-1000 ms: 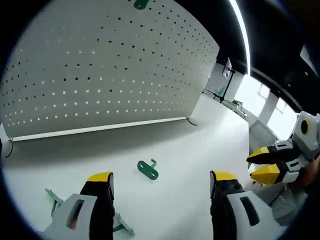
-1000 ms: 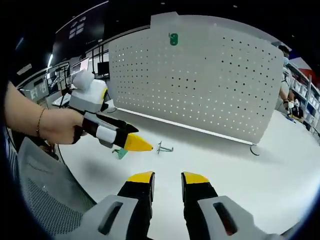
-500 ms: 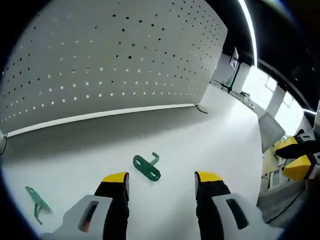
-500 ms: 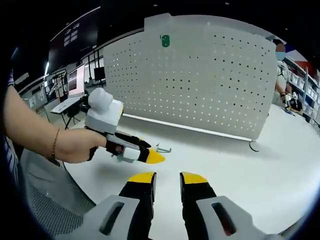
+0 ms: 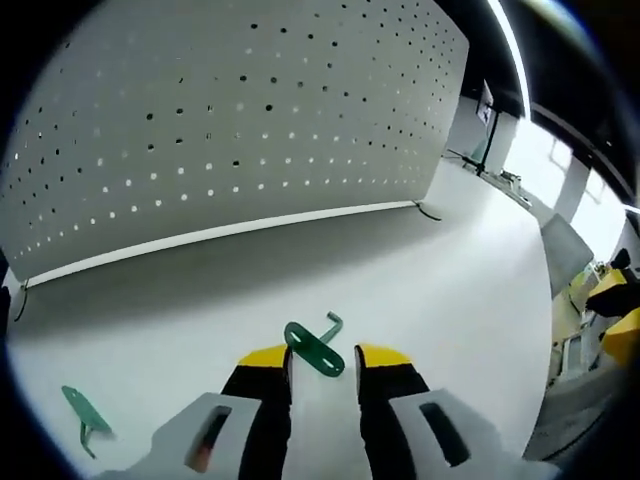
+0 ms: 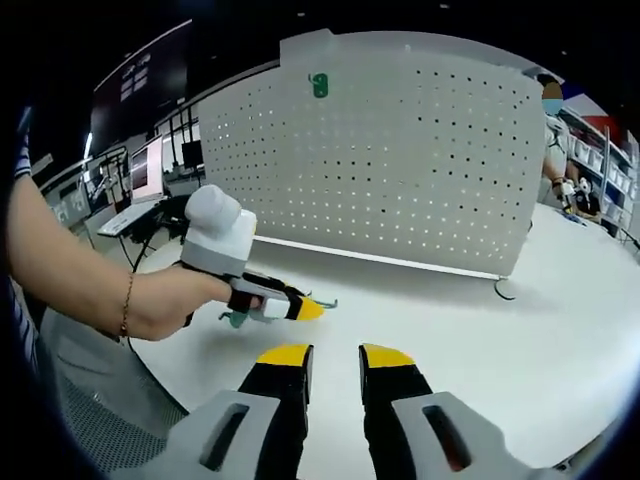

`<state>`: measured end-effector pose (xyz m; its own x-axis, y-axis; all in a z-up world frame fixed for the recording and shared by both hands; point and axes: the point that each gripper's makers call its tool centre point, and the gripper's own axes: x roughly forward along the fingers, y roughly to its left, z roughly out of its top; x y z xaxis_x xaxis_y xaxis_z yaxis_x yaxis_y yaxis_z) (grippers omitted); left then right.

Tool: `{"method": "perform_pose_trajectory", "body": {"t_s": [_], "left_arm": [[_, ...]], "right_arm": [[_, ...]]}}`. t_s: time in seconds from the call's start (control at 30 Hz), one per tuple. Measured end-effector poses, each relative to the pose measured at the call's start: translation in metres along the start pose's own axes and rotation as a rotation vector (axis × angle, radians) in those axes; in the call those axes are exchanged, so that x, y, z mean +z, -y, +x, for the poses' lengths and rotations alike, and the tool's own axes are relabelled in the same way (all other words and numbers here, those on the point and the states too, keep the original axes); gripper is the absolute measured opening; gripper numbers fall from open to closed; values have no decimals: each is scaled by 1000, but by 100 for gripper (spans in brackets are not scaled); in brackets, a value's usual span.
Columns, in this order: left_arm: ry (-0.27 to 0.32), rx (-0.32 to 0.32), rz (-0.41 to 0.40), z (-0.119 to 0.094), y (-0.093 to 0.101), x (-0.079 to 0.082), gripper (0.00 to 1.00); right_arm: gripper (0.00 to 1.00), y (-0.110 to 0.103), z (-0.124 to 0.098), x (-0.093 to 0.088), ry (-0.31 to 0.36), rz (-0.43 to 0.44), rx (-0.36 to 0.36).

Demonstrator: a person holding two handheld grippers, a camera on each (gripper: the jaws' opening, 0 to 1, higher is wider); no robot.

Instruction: Insert the hook assembly into the mounting plate slot until the hook locks in place.

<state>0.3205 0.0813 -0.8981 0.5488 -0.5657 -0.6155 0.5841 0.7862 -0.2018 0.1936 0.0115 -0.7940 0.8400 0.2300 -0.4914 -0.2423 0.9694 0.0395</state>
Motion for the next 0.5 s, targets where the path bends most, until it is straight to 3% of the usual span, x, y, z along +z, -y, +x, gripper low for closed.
{"method": "perform_pose_trajectory", "body": {"t_s": [0.13,0.5], "left_arm": [[-5,17,-20,0,-2,-2,14],[9,51,46,-1,-14,4,4]], "right_arm": [[16,1,1,-1,-6,-1,-5],[16,3,1,-1,-5,12,-13]]}}
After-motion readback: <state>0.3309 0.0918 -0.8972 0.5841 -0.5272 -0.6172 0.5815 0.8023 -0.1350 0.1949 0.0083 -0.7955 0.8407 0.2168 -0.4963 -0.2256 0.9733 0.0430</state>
